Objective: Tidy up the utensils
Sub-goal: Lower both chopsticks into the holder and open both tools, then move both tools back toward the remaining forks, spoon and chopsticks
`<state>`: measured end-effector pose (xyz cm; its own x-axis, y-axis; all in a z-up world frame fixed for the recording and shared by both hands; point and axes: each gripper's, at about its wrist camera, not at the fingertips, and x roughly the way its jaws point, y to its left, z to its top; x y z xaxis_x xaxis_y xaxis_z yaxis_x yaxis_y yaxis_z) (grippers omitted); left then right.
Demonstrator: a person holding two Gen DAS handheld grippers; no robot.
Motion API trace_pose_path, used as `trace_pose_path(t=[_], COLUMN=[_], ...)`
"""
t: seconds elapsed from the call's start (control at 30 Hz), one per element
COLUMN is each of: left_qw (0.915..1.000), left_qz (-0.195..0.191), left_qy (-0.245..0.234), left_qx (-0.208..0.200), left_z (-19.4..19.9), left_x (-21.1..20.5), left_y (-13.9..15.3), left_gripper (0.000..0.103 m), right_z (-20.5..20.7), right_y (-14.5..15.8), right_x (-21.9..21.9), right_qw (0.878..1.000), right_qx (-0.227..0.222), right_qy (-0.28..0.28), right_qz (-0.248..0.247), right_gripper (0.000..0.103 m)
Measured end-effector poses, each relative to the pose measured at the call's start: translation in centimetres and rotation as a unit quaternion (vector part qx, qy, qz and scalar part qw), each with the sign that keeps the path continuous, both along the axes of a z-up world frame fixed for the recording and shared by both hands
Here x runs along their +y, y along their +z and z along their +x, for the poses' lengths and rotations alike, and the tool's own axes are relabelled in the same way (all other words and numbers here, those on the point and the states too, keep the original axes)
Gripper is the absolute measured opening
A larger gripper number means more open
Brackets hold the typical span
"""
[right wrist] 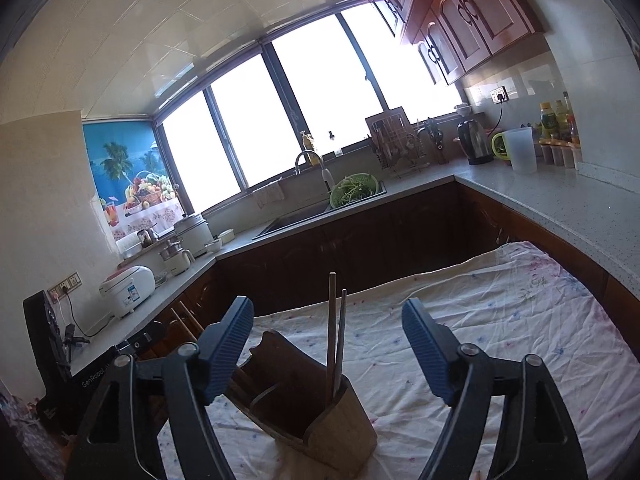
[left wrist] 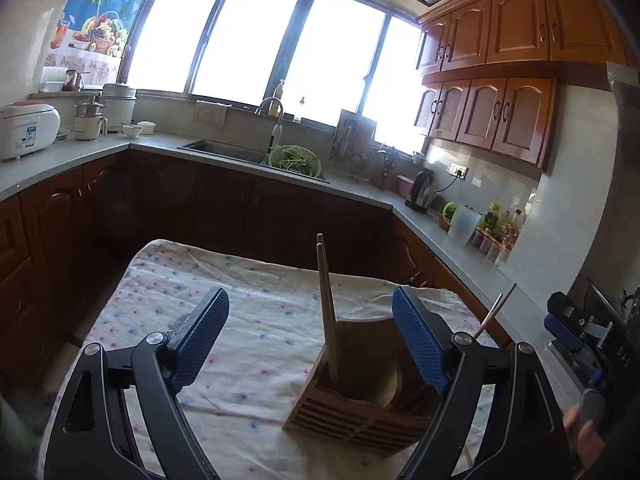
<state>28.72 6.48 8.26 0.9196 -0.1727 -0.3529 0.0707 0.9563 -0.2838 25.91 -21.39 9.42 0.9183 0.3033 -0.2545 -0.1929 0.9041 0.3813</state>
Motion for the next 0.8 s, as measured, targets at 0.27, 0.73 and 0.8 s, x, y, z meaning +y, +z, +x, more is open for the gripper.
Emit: trace_pose_path(t=[0.27,0.73,0.8], left_qw=[0.9995,0.9957,0.9951], left_qz=[-0.001,0.002,0.004], left_qy=[0.015,-0.012,-0.015], left_qx=[0.028,0.092,0.098], left_z=[-4.9,-12.2,-12.7], left_x=[-0.1,-2.2,-2.5], left_y=[-1.4,-5.7,-5.9], left_gripper=[0.096,0.097,0.097], right_z=[-4.4,-12.9,-13.8], right_y=[-0.4,-3.7,-4.2], right_x=[-1.6,-4.9,-5.4], right_qw=[1.000,1.000,0.999], right_qx=[0.000,0.027,0.032], right_qy=[0.008,-0.008,-0.010], right_qz=[0.004,-0.013,-0.013], right_gripper=[0.100,0.100,0.100])
